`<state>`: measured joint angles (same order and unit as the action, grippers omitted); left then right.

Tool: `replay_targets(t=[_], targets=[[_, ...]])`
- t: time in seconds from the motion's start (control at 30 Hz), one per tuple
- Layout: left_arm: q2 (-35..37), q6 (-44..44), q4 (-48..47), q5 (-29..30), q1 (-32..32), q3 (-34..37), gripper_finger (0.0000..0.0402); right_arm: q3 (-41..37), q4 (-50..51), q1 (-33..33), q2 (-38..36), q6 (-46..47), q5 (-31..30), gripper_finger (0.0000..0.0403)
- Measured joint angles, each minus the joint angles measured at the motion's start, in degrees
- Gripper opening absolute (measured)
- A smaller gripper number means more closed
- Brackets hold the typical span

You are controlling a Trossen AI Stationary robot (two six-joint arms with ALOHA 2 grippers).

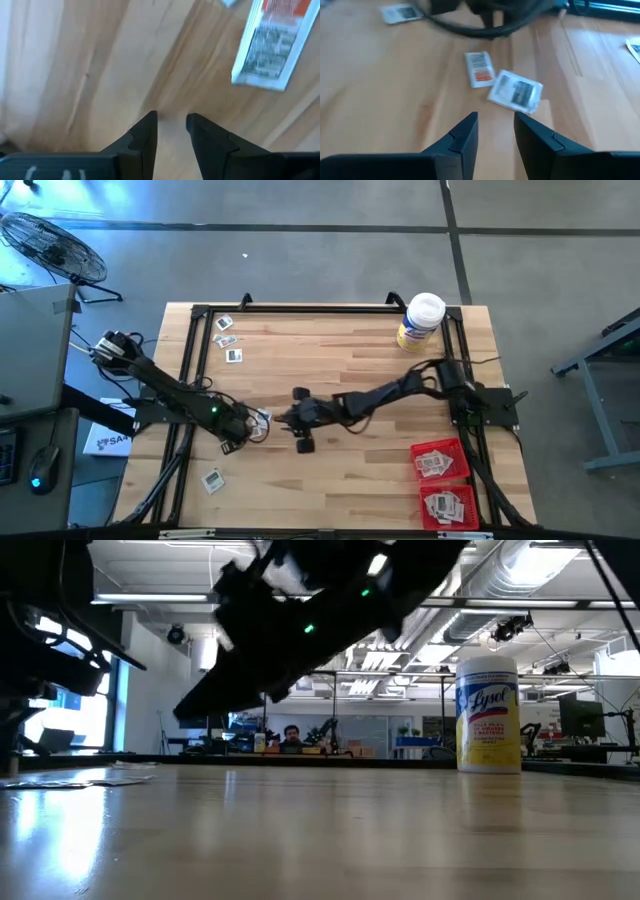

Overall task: Pick & Place First Aid Supplies
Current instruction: Put the white towelette pack into the bottom red bin

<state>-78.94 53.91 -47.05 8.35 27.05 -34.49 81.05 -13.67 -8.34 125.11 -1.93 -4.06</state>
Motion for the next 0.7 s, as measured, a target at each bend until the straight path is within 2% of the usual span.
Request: replay_targets(t=[0.1,0.17,0.27,0.4,0.57,0.7], targets=[[-0.1,-0.8,-1.4,2.0,0.0,-1.2,0.0115,4.2,1.7,1.5,3.6,0.3,0.0,0.0128],[0.6,-0.9,-2.2,5.6,-0.2,-1.5,0.0115,6.8,1.3,2.3,5.9,0.4,1.5,0.0130],[3.5,-1.3,-3.0,7.0,-0.1,-1.1,0.0115,10.6,1.7,2.8,9.5,0.5,3.6,0.0131],[8.1,-1.2,-3.1,8.8,-0.1,0.1,0.0115,13.7,5.2,3.7,12.2,4.2,3.4,0.0131],[11.8,-1.4,1.3,10.9,0.0,2.6,0.0115,13.9,4.8,4.9,12.5,7.7,1.0,0.0131],[12.0,-3.1,9.1,11.4,0.0,5.5,0.0114,13.8,4.4,5.3,12.5,10.7,0.3,0.0131]])
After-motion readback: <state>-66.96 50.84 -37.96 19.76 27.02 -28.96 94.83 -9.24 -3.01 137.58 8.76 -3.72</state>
